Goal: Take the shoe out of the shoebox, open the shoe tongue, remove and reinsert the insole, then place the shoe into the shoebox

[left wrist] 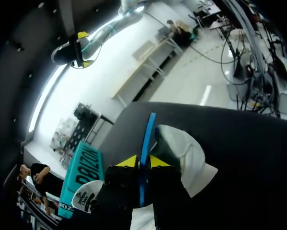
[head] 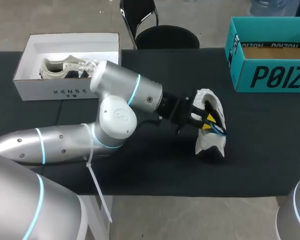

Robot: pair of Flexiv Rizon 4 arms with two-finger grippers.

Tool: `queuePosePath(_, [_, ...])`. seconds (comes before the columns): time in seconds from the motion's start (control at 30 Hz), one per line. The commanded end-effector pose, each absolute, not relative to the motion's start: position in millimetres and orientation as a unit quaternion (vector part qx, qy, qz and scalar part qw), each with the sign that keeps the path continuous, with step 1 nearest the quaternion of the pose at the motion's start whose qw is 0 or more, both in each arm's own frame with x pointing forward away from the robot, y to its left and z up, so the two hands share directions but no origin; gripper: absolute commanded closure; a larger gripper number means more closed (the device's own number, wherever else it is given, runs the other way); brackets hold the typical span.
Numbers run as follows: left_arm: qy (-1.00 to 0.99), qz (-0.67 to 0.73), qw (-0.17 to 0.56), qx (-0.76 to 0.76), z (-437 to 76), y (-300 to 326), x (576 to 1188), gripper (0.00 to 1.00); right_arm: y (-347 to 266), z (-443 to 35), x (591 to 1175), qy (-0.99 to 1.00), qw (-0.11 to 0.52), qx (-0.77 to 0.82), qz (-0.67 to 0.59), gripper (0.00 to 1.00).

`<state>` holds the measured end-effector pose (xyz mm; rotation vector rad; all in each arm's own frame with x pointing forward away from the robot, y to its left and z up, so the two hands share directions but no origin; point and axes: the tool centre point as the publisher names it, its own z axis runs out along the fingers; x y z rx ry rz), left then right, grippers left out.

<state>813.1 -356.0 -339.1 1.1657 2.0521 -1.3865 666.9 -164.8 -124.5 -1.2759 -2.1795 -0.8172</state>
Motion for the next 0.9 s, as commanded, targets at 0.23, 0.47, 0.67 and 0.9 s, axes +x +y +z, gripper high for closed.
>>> queuePosePath(0.23, [0.731, -0.485, 0.216, 0.429, -340.4, -360.6, 826.0, 1.0, -164.8, -125.1, 666.6, -0.797, 0.241, -0.467, -0.298, 0.0])
queuePosePath(0.47, [0.738, -0.462, 0.222, 0.44, -348.4, -357.5, 843.6, 1.0, -164.8, -125.1, 666.6, -0.797, 0.241, -0.467, -0.298, 0.0])
queuePosePath(0.67, [0.746, -0.446, 0.221, 0.443, -358.4, -355.2, 853.8, 1.0, -164.8, -125.1, 666.6, -0.797, 0.241, -0.467, -0.298, 0.0])
queuePosePath(0.9, [0.744, -0.455, 0.208, 0.443, -352.4, -356.2, 839.4, 0.56, -164.8, -125.1, 666.6, -0.797, 0.241, -0.467, -0.298, 0.0])
